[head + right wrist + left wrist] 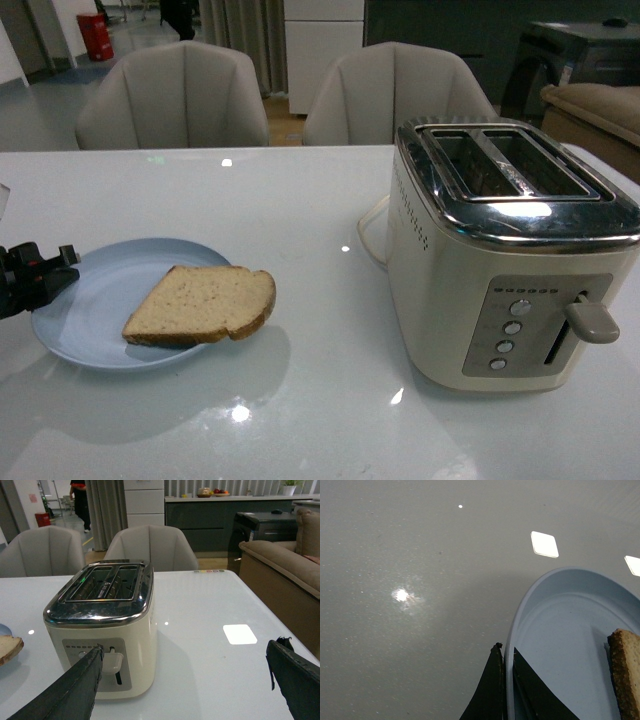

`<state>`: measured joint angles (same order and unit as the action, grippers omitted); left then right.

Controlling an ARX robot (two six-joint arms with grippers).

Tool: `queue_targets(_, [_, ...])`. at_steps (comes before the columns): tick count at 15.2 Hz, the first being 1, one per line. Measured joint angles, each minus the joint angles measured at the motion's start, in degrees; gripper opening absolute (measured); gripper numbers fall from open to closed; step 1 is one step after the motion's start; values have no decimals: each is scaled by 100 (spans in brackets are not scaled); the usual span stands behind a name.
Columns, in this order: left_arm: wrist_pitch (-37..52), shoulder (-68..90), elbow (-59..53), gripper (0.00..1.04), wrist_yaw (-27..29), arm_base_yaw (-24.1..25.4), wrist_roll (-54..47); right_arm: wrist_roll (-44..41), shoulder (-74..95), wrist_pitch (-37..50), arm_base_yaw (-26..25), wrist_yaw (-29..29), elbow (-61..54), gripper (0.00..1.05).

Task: Left arm holds plate, right arm toasts bread

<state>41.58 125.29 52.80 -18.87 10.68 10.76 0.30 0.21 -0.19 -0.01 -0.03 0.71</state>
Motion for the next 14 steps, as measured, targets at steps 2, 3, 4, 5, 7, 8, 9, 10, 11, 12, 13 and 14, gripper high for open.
queue_targets(2, [-7,-387,-308,3,37,-50,133,0,0,0,0,0,0,98])
queue_targets(3, [-35,-529,-402,3,63,-55,199,0,0,0,0,0,0,98])
queue_targets(4, [-111,-769,-570,3,96,-85,345,0,0,0,0,0,0,98])
queue_targets(5, [-177,-911,-667,3,118,-114,424,2,0,0,0,0,0,98])
queue_targets(7, [-308,-1128,-798,3,129,-175,542,0,0,0,0,0,0,98])
queue_targets(8, [-328,-1193,-844,3,136,-203,570,0,0,0,0,0,0,98])
queue_targets(9, [-455,-1425,-973,3,153,-304,686,2,0,0,0,0,0,98])
queue_targets(10, [-549,-1648,-1073,3,157,-372,782,0,0,0,0,0,0,98])
queue_targets(11, [-671,-1867,-1130,3,195,-452,885,2,0,0,0,0,0,98])
queue_targets(12, [-1078,-2579,-1283,3,358,-645,1067,0,0,0,0,0,0,98])
queue_targets(13, [-1335,-2887,-1300,3,428,-717,1078,0,0,0,0,0,0,98])
queue_targets(14, [-1513,-3121,-1303,3,470,-774,1106,0,0,0,0,0,0,98])
